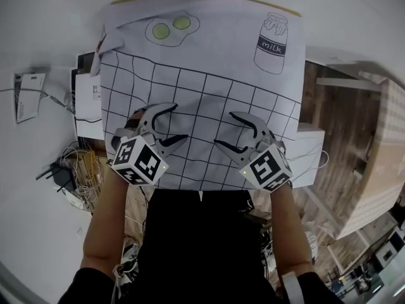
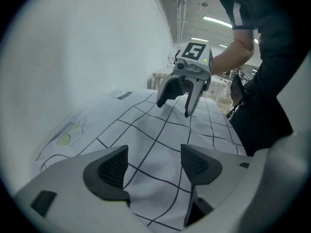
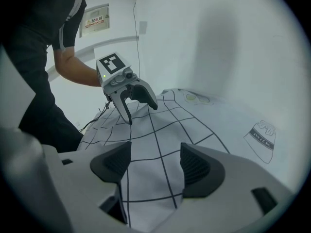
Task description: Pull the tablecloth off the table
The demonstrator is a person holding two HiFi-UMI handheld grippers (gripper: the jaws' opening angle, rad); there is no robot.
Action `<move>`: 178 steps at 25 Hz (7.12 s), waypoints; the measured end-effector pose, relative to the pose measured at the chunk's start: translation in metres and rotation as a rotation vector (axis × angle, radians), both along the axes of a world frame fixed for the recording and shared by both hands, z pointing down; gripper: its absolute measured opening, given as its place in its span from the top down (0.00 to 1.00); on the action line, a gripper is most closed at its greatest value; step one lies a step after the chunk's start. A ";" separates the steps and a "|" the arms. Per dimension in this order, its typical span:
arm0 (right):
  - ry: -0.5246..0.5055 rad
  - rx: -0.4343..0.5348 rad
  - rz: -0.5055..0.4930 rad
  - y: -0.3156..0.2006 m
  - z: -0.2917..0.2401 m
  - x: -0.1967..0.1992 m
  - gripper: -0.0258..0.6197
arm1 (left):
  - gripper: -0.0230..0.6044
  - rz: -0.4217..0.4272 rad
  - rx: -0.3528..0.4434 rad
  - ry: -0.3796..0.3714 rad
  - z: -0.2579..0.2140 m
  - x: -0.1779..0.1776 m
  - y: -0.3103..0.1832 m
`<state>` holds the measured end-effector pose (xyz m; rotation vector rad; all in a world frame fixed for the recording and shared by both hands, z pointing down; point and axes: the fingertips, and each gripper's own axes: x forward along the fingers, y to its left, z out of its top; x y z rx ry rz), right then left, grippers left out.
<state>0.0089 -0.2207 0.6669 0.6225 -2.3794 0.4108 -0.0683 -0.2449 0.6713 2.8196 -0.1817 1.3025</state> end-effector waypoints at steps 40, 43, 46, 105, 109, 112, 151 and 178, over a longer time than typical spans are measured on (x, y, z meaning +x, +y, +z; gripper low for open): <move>0.136 -0.034 0.048 -0.006 0.036 0.011 0.83 | 0.68 0.007 -0.061 -0.132 0.032 0.001 0.005; 0.136 -0.054 0.058 -0.005 0.037 0.011 0.88 | 0.73 0.010 -0.062 -0.130 0.032 0.002 0.007; 0.141 -0.061 0.071 -0.007 0.037 0.009 0.91 | 0.82 0.003 -0.060 -0.119 0.031 0.003 0.010; -0.021 0.263 0.211 -0.069 -0.225 0.032 0.93 | 0.94 -0.166 0.100 0.236 -0.210 0.027 -0.053; -0.046 0.306 0.220 -0.079 -0.251 0.037 0.93 | 0.94 -0.163 0.128 0.262 -0.230 0.035 -0.058; -0.073 0.348 0.231 -0.085 -0.271 0.041 0.93 | 0.94 -0.174 0.154 0.297 -0.251 0.038 -0.063; -0.209 0.842 0.089 -0.152 -0.605 -0.002 0.93 | 0.94 -0.201 0.489 0.747 -0.601 0.008 -0.135; -0.259 1.056 0.068 -0.141 -0.724 -0.022 0.93 | 0.94 -0.172 0.592 0.891 -0.720 0.005 -0.123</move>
